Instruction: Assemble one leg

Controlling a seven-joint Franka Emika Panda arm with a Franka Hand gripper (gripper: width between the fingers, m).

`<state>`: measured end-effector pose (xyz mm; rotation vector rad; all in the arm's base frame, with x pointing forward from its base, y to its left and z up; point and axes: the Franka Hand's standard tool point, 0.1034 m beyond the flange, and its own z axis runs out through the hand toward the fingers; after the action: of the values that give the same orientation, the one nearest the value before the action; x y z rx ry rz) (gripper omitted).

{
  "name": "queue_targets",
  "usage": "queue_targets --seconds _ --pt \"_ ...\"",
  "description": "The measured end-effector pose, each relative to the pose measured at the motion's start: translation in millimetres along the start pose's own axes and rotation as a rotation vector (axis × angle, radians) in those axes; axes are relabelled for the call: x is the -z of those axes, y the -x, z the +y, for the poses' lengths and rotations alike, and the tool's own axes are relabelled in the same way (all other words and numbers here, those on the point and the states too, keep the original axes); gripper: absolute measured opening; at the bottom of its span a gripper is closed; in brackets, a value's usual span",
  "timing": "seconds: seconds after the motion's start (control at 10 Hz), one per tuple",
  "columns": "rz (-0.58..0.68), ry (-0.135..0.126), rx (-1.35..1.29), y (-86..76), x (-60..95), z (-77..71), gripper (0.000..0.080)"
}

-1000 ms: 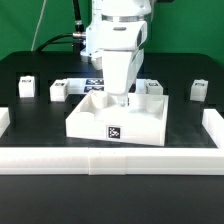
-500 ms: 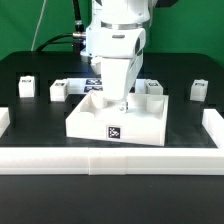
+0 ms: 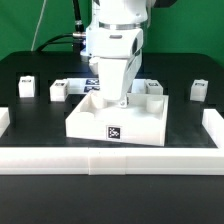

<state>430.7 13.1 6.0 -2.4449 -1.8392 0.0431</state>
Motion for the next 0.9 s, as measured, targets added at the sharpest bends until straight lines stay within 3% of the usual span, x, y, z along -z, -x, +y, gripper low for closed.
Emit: queue_targets --seconds 0.1,0.7,0.9 --pt "0.002 0.008 0.000 -0.6 1.2 1.9 0.0060" --pt "0.003 0.010 0.000 -0.6 1.4 2.3 0.0060" --pt "-0.001 0.013 0.100 -2.9 2.9 12.2 0.0061"
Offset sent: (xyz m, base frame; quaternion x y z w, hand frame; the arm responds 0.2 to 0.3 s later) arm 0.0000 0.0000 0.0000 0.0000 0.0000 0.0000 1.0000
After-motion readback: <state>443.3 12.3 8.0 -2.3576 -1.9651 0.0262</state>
